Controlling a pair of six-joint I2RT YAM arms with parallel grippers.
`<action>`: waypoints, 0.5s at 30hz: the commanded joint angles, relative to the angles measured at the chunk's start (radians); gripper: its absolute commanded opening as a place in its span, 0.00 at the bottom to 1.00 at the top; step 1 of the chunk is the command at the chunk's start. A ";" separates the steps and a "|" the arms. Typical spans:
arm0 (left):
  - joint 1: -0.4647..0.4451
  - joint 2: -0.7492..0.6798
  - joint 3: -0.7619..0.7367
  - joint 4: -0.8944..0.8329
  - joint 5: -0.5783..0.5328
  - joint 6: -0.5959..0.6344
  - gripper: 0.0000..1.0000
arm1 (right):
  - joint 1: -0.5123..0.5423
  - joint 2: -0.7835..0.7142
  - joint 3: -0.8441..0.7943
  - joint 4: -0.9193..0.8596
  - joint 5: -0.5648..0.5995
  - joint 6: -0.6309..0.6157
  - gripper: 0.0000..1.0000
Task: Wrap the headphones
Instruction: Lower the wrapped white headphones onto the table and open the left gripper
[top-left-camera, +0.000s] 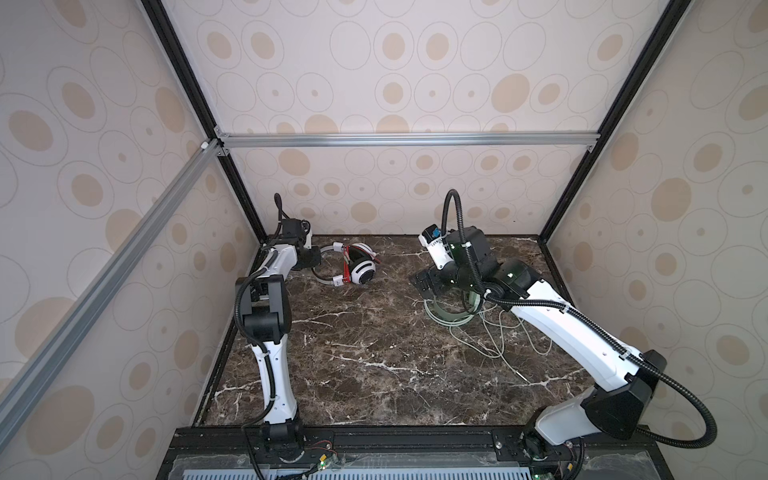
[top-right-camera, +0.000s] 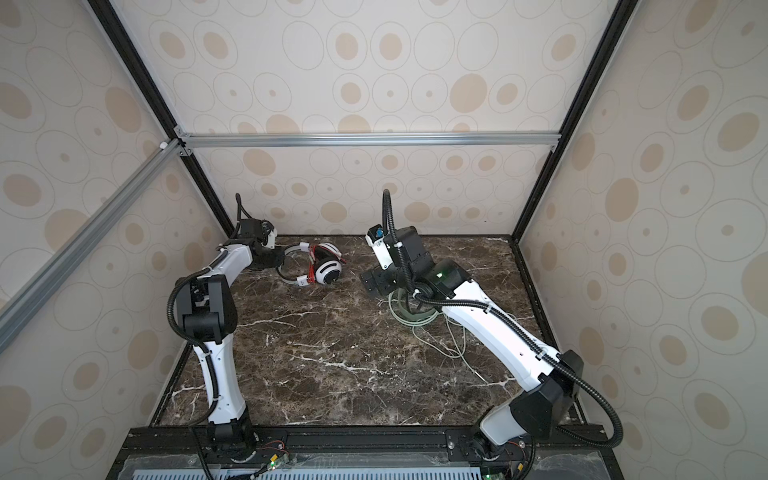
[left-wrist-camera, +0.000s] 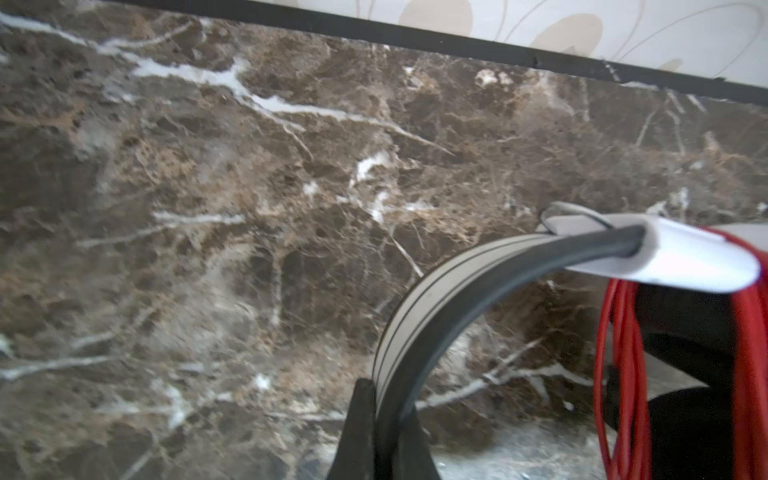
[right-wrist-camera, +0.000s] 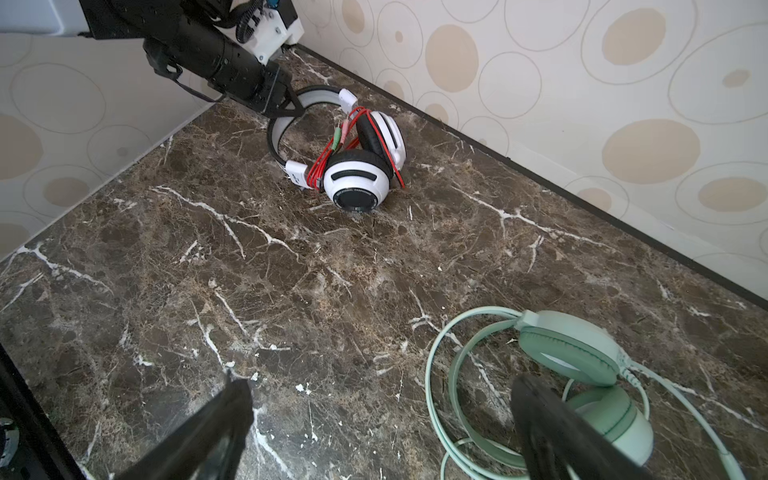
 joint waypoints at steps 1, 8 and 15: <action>0.012 0.022 0.116 -0.052 0.034 0.058 0.00 | -0.008 0.019 0.035 -0.004 0.010 0.031 0.99; 0.014 0.068 0.132 -0.028 0.038 0.063 0.00 | -0.013 0.038 0.081 0.017 0.018 0.008 1.00; 0.014 0.105 0.121 -0.003 0.068 0.044 0.09 | -0.019 0.085 0.148 -0.028 0.026 0.001 1.00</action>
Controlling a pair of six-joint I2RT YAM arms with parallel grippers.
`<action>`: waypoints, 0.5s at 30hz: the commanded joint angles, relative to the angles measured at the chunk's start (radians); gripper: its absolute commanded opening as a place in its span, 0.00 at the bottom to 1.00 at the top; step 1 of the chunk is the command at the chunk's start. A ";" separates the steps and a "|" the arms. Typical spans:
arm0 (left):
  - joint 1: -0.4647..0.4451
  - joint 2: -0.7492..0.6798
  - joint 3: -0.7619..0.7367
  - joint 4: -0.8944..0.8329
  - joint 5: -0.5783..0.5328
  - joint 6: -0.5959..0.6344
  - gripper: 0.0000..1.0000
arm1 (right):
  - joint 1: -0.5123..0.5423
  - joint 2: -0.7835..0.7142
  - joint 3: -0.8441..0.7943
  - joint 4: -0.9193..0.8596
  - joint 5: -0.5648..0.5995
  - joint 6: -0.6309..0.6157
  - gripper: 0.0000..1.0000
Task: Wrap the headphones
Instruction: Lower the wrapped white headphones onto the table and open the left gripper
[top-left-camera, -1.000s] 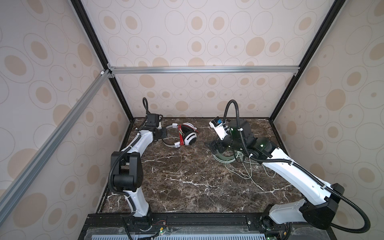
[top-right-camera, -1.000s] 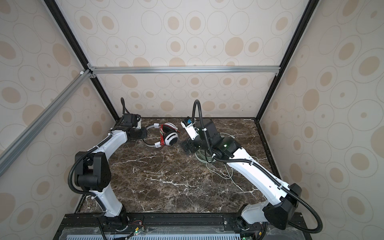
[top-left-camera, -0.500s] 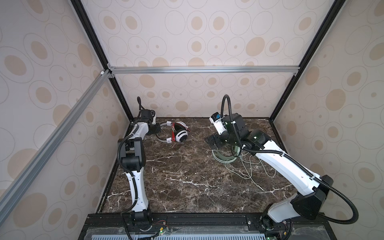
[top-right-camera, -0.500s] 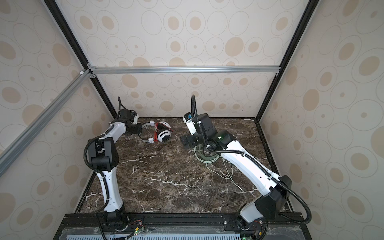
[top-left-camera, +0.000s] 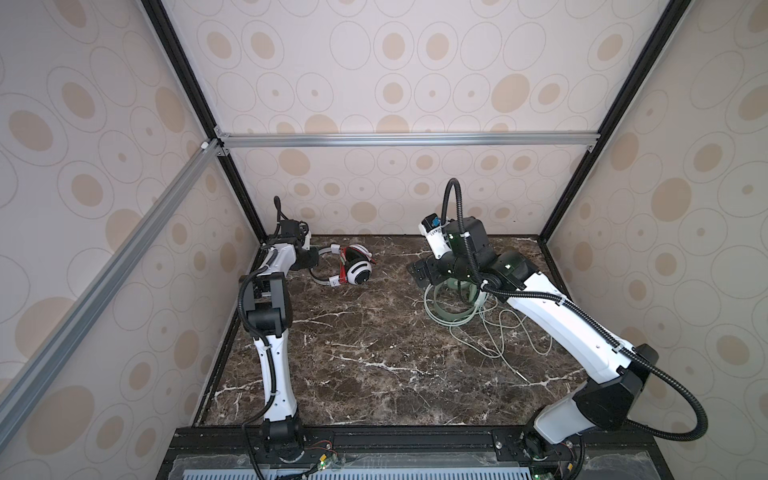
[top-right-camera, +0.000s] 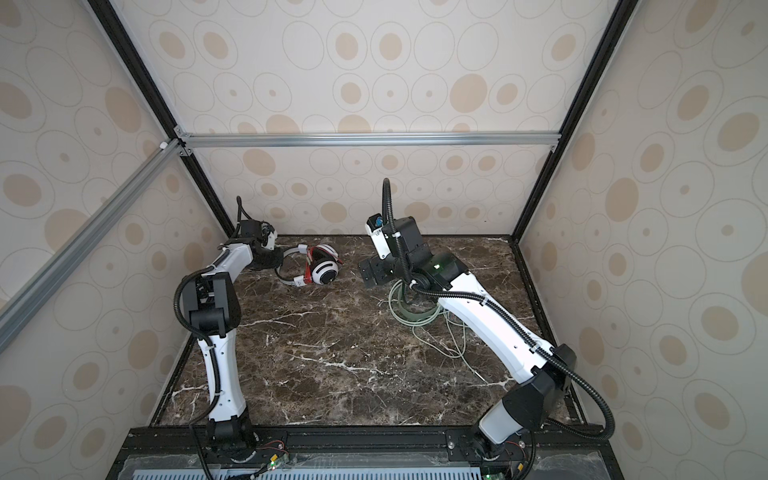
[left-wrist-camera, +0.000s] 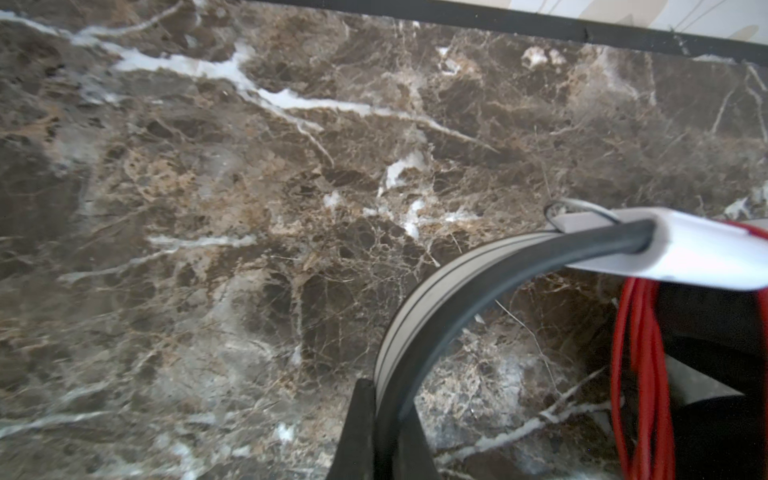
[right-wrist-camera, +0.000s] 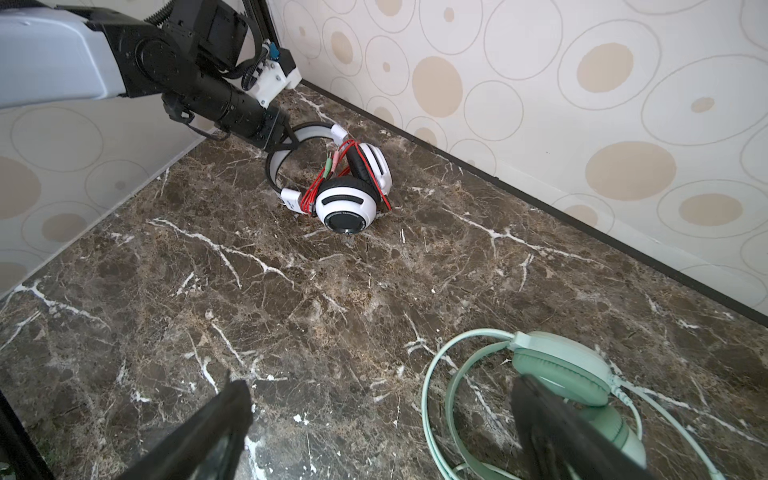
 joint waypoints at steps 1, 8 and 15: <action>0.000 0.017 0.042 0.025 0.051 -0.001 0.10 | -0.007 0.030 0.040 -0.026 0.014 -0.008 1.00; 0.000 0.027 0.033 0.041 0.015 -0.011 0.18 | -0.007 0.086 0.095 -0.034 0.005 0.006 1.00; 0.001 0.032 0.052 0.041 -0.006 -0.031 0.38 | -0.006 0.098 0.123 -0.017 0.035 -0.028 1.00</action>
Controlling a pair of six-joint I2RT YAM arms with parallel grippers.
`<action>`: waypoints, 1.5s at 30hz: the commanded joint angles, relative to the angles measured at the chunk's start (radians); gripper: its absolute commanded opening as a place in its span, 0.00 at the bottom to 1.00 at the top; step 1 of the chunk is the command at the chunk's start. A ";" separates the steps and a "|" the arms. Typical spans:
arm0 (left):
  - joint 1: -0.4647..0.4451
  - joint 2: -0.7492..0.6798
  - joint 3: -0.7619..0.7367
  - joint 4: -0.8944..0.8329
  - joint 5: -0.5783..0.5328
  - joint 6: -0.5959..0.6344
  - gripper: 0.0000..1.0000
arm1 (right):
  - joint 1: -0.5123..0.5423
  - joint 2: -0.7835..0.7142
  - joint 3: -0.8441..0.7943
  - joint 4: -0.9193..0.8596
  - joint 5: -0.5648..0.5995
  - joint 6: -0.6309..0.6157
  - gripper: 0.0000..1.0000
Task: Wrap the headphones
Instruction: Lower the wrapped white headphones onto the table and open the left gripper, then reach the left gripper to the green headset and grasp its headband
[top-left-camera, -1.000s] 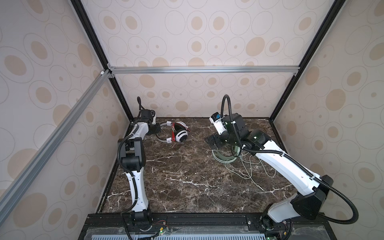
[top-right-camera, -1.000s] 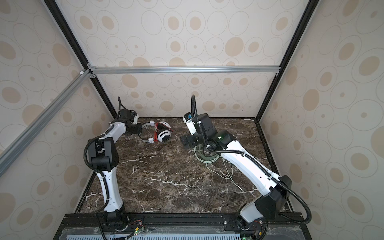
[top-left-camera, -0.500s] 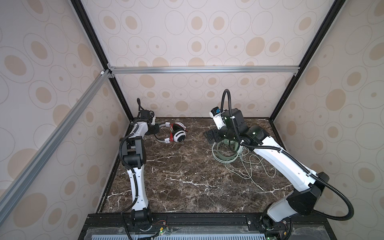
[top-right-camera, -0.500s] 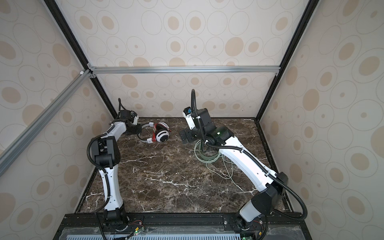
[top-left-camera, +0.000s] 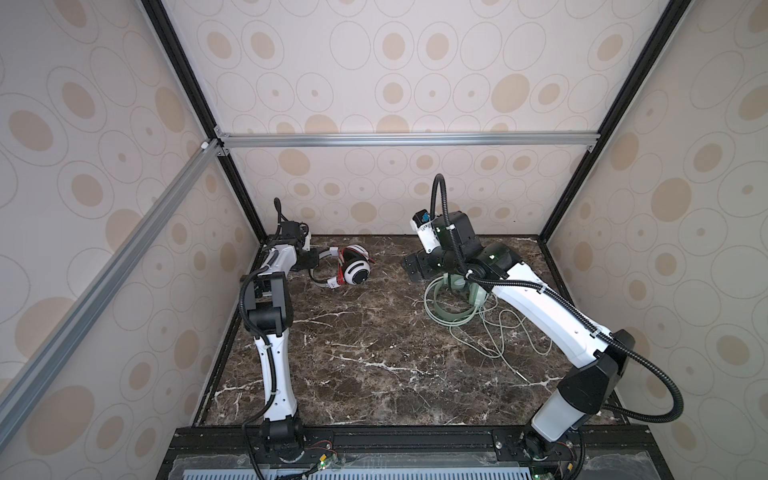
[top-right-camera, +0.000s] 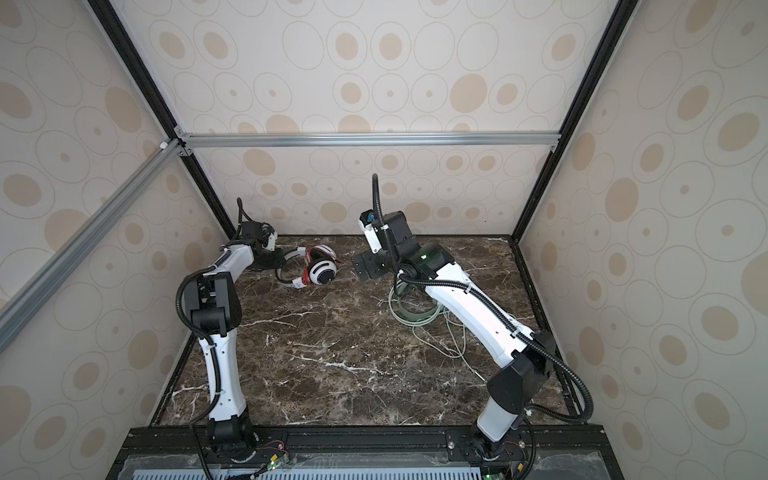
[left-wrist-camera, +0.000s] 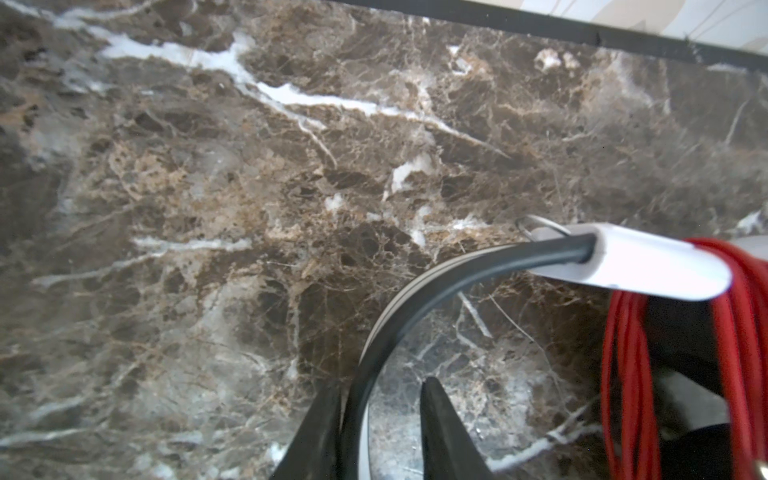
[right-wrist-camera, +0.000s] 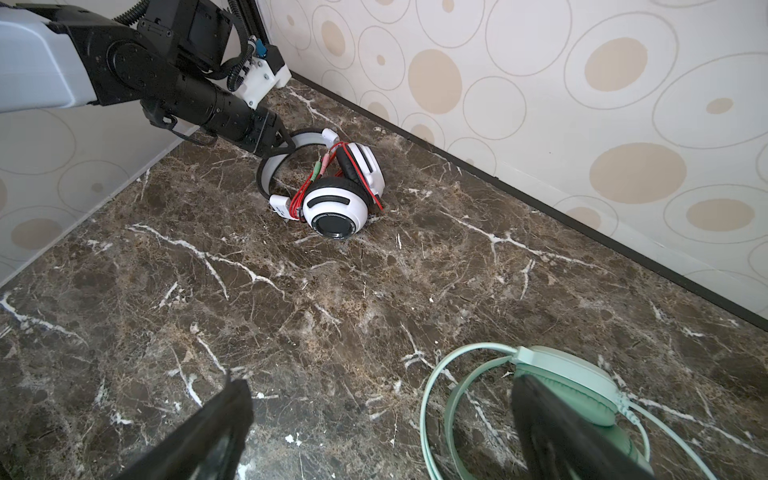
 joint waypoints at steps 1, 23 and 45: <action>0.000 0.006 0.053 0.017 -0.009 -0.009 0.42 | -0.005 -0.010 0.033 0.005 0.024 -0.029 1.00; -0.311 -0.533 -0.380 0.018 -0.144 -0.290 0.98 | -0.039 -0.180 -0.247 -0.009 0.083 0.021 1.00; -0.851 -0.309 -0.390 0.200 -0.183 -0.849 0.96 | -0.223 -0.558 -0.671 0.077 -0.025 0.080 1.00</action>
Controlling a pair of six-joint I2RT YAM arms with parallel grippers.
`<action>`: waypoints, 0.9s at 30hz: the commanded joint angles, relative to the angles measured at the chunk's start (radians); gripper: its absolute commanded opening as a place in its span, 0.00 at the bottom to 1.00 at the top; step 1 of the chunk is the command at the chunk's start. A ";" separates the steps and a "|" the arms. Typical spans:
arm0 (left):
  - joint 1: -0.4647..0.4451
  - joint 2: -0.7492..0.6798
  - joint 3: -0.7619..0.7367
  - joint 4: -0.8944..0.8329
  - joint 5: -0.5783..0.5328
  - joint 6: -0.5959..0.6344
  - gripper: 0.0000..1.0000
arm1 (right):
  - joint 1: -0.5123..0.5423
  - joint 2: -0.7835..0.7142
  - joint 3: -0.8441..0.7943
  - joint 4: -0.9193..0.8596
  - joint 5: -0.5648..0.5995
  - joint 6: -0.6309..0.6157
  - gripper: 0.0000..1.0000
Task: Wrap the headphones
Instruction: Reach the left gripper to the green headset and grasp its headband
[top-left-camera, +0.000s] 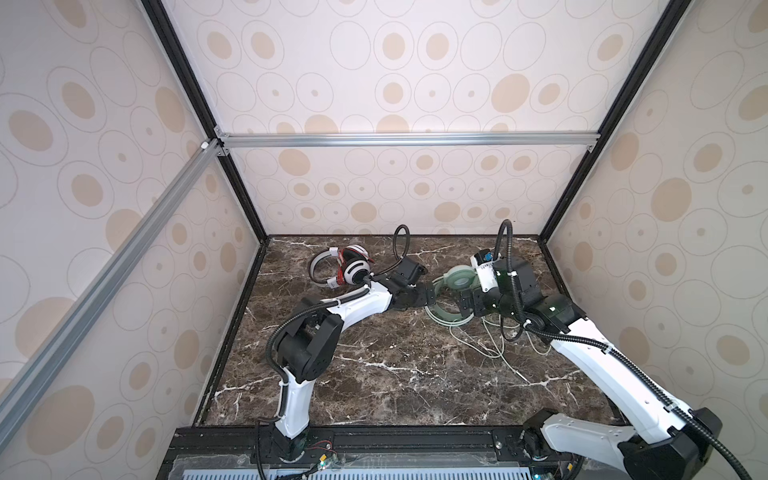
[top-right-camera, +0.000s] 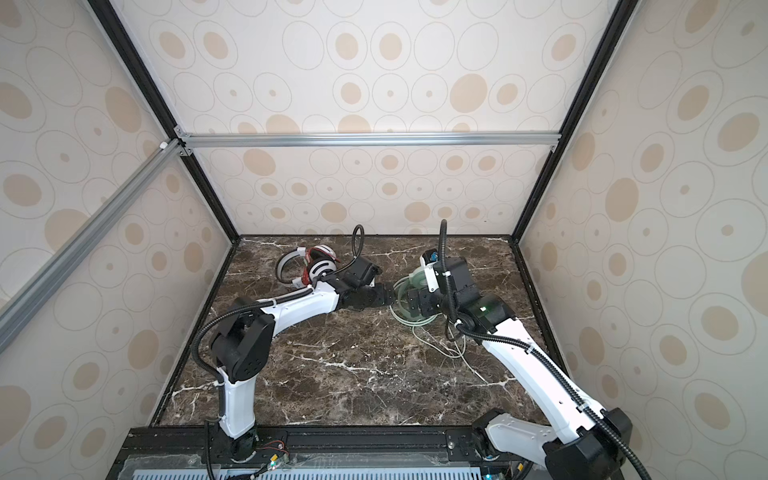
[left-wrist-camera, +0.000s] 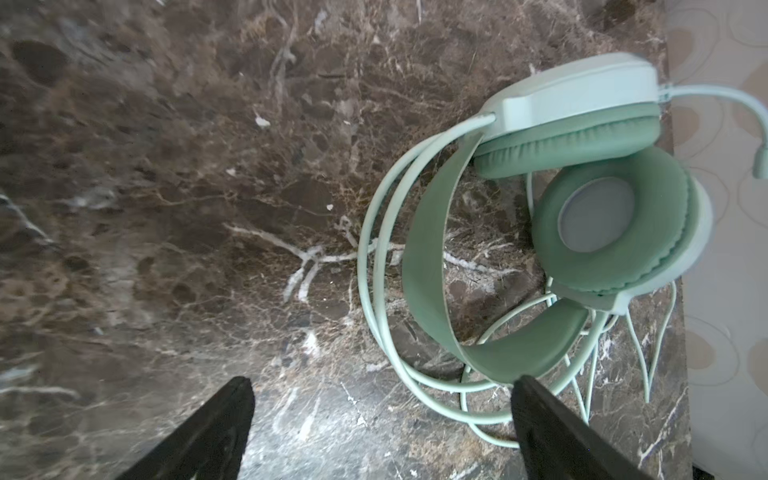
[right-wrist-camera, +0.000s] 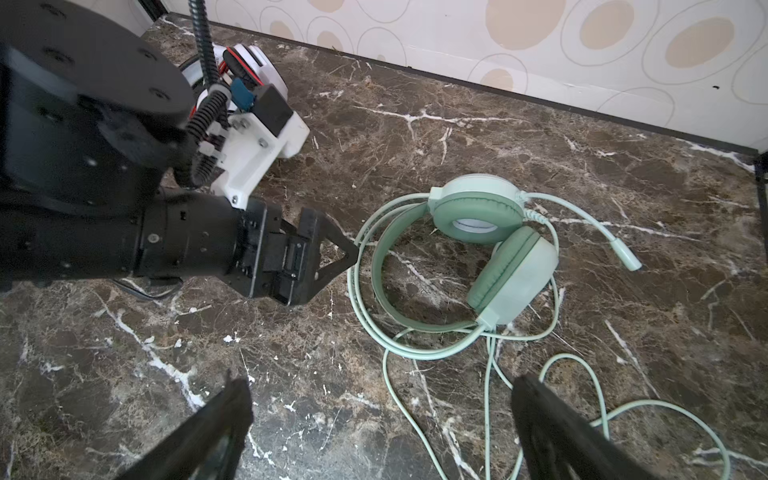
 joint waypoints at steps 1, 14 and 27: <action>-0.032 0.052 0.087 -0.013 -0.047 -0.090 0.96 | -0.025 -0.044 -0.026 0.008 -0.015 0.005 1.00; -0.050 0.220 0.227 -0.079 -0.055 -0.089 0.76 | -0.059 -0.118 -0.073 -0.012 -0.012 -0.030 1.00; -0.040 0.217 0.218 -0.089 -0.076 -0.063 0.32 | -0.068 -0.109 -0.076 -0.010 -0.004 -0.038 1.00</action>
